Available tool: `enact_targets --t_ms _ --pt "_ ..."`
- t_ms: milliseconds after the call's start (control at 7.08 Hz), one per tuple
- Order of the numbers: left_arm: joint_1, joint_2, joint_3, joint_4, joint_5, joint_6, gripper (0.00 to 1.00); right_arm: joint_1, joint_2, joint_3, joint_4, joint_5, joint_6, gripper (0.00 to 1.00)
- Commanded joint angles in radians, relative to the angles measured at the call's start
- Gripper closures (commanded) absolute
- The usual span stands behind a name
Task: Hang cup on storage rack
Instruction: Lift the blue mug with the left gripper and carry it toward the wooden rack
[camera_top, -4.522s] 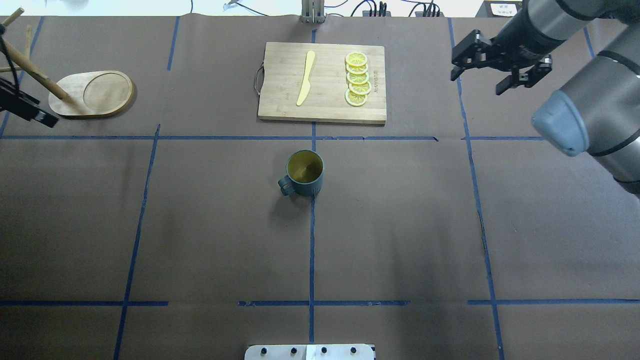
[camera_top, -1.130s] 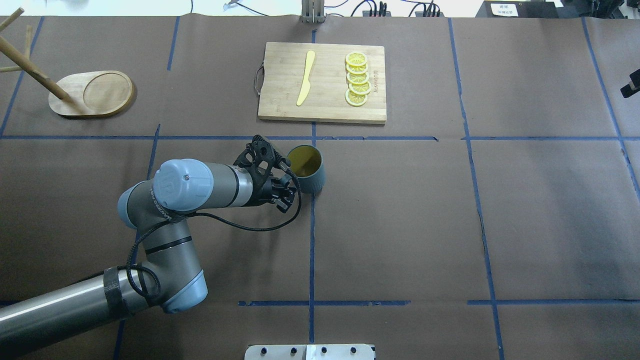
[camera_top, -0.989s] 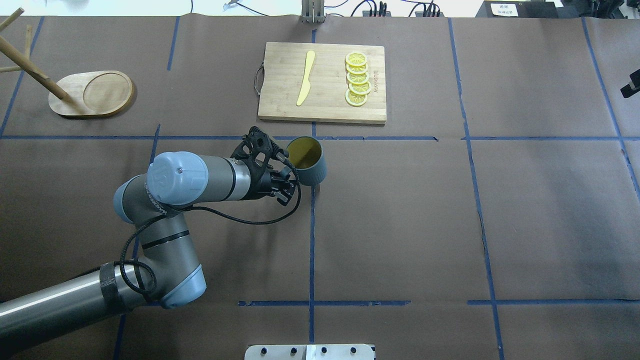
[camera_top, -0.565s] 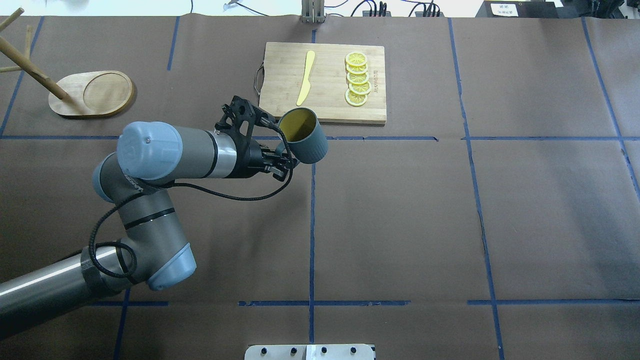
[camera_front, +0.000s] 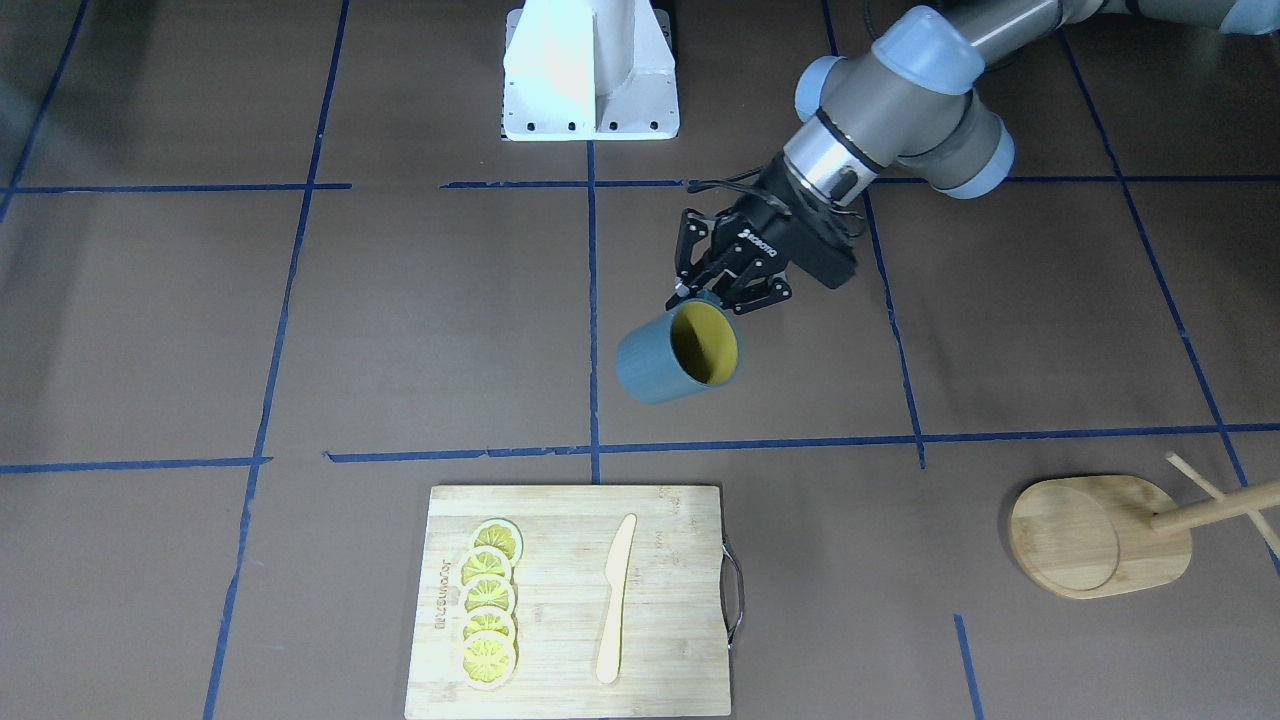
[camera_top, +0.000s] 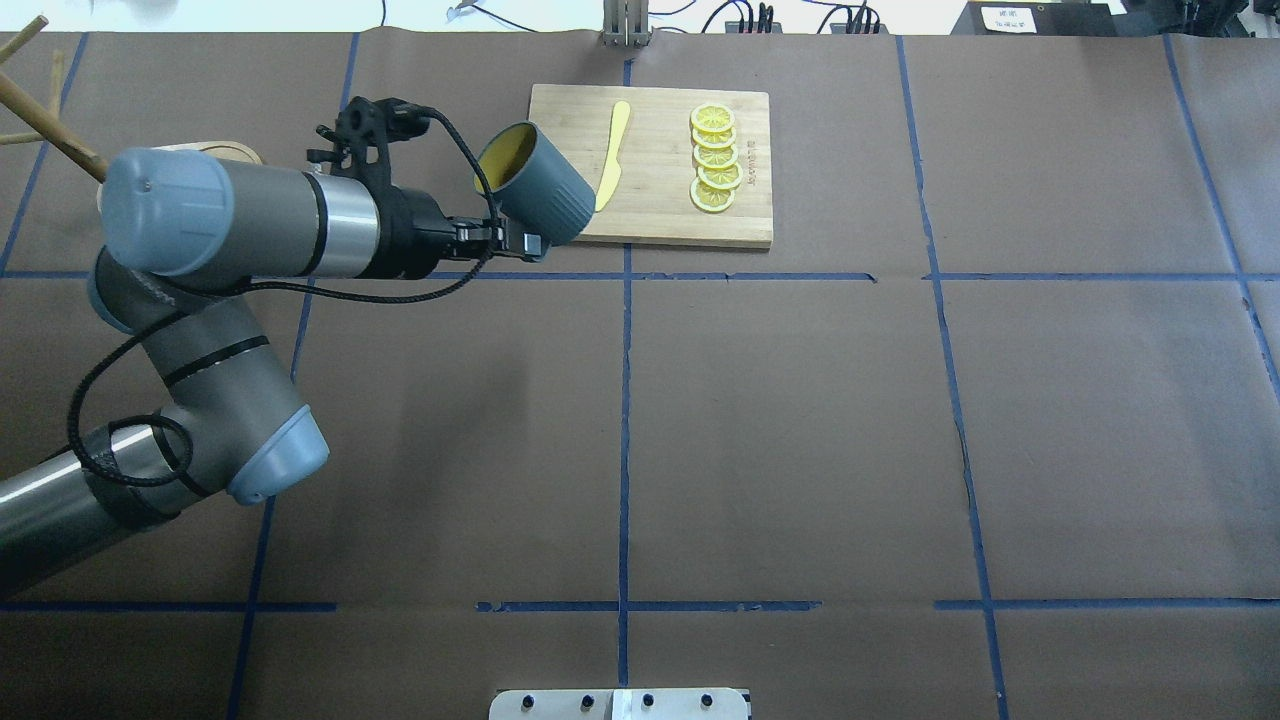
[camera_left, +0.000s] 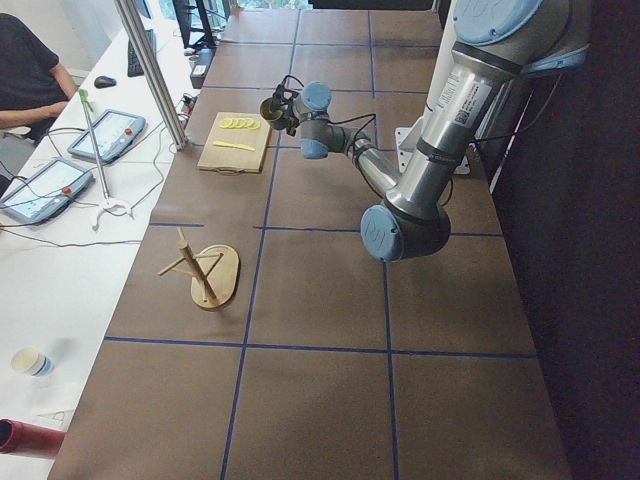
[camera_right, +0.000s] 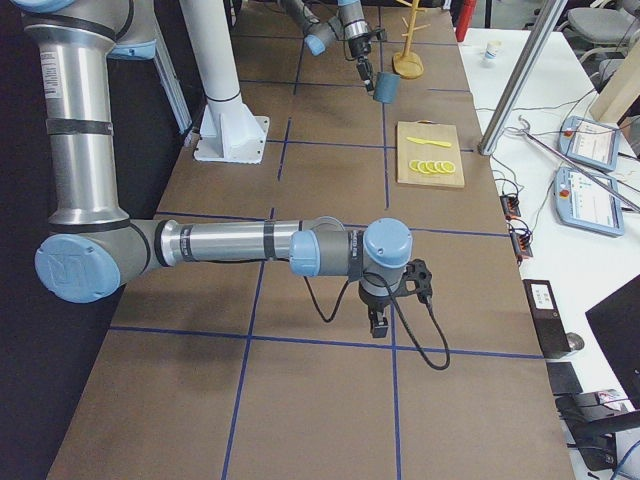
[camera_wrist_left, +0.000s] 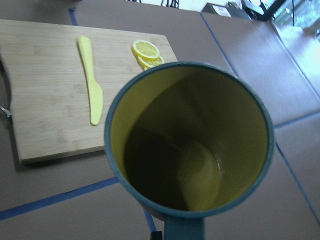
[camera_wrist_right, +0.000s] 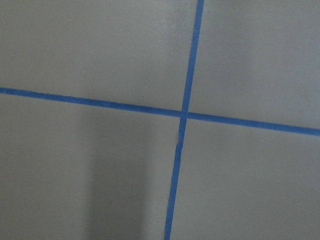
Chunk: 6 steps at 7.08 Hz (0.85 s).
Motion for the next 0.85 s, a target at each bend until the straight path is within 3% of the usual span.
enact_targets --t_ms 0,283,707 --pt "-0.072 0.042 0.001 -0.111 -0.003 -0.328 1.0 0.02 -0.05 0.04 0.002 0.032 -0.004 0.0" --pt "-0.142 0.059 0.001 -0.137 -0.003 -0.538 1.0 0.018 -0.048 0.047 0.002 0.026 0.005 0.0" --pt "-0.211 0.122 0.053 -0.321 -0.003 -0.732 1.0 0.018 -0.07 0.097 0.002 -0.046 0.053 0.0"
